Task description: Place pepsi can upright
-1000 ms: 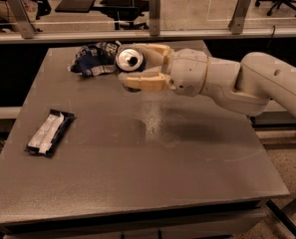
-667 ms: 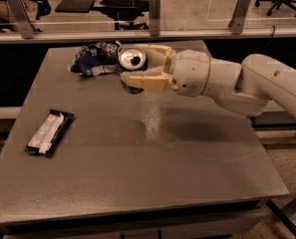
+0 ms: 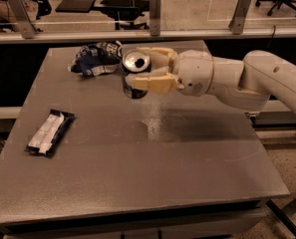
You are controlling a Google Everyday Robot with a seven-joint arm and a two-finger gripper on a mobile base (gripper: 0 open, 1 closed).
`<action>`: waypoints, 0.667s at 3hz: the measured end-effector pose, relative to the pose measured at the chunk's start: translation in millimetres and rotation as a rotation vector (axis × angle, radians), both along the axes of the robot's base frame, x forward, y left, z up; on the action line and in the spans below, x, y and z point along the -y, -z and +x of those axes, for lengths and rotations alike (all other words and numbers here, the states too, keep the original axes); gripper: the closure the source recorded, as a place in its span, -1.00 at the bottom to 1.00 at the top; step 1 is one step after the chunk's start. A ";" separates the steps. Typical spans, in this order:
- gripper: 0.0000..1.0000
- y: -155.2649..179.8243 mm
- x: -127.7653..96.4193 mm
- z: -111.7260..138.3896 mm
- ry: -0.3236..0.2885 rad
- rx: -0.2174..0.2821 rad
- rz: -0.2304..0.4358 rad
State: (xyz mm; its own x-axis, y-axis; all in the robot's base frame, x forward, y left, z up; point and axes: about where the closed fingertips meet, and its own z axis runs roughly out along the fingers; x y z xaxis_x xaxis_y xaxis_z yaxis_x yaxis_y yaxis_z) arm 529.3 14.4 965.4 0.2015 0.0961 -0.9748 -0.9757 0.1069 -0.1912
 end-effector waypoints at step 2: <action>1.00 8.9 1.7 -15.9 -0.155 -0.054 0.013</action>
Offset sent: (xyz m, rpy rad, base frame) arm -0.0204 -0.0107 -0.0180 0.0147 0.0870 0.2213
